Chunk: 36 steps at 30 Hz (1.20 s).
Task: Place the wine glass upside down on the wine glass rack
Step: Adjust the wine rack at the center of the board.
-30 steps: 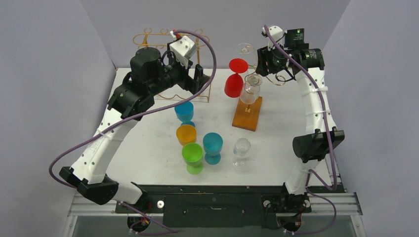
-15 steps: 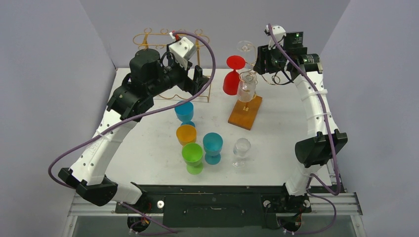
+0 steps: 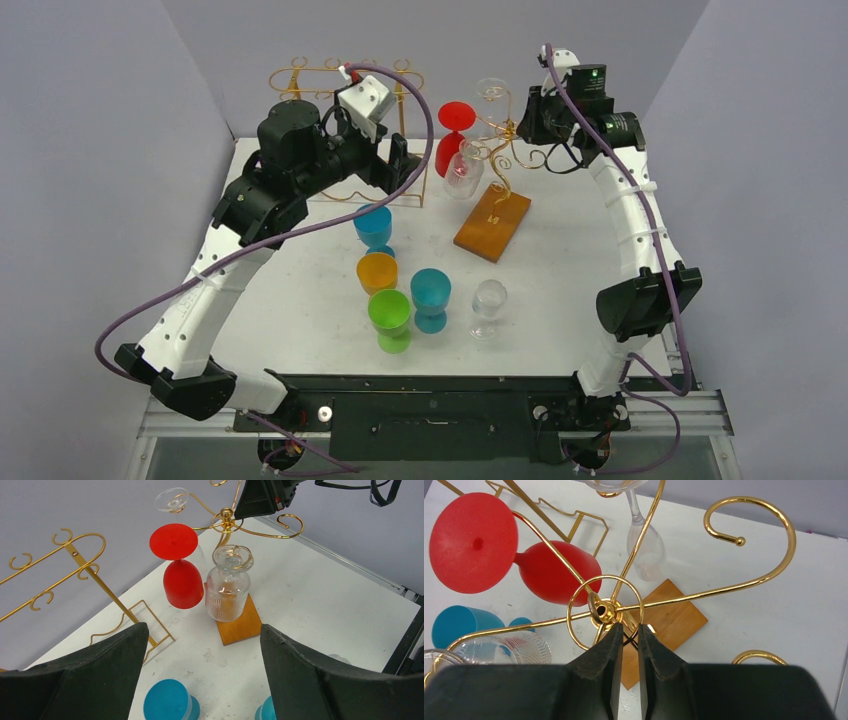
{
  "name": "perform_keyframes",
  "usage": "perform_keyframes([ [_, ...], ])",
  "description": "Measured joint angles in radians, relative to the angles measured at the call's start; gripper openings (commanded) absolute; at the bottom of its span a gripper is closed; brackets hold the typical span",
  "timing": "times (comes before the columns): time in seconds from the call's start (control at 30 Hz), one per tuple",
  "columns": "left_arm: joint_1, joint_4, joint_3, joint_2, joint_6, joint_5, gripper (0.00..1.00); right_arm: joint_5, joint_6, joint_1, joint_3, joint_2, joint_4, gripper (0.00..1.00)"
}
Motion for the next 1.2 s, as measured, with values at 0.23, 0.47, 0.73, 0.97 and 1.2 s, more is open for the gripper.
perform_keyframes([
  [0.23,0.000,0.000,-0.002,-0.010,0.000,0.000,0.79,0.014,0.021,0.003,0.000,0.000,-0.001,0.14],
  [0.47,0.000,0.001,-0.005,-0.014,0.000,0.000,0.79,0.031,0.026,0.002,-0.053,-0.027,0.029,0.22],
  [0.73,0.000,0.000,-0.021,-0.016,0.000,0.001,0.79,0.072,0.075,0.000,-0.204,-0.109,0.138,0.21],
  [0.97,0.000,0.000,-0.036,-0.019,-0.004,0.005,0.79,0.096,0.156,0.000,-0.302,-0.157,0.246,0.21],
  [1.2,0.000,0.000,-0.046,-0.028,-0.008,0.008,0.79,0.142,0.230,0.000,-0.345,-0.183,0.297,0.41],
])
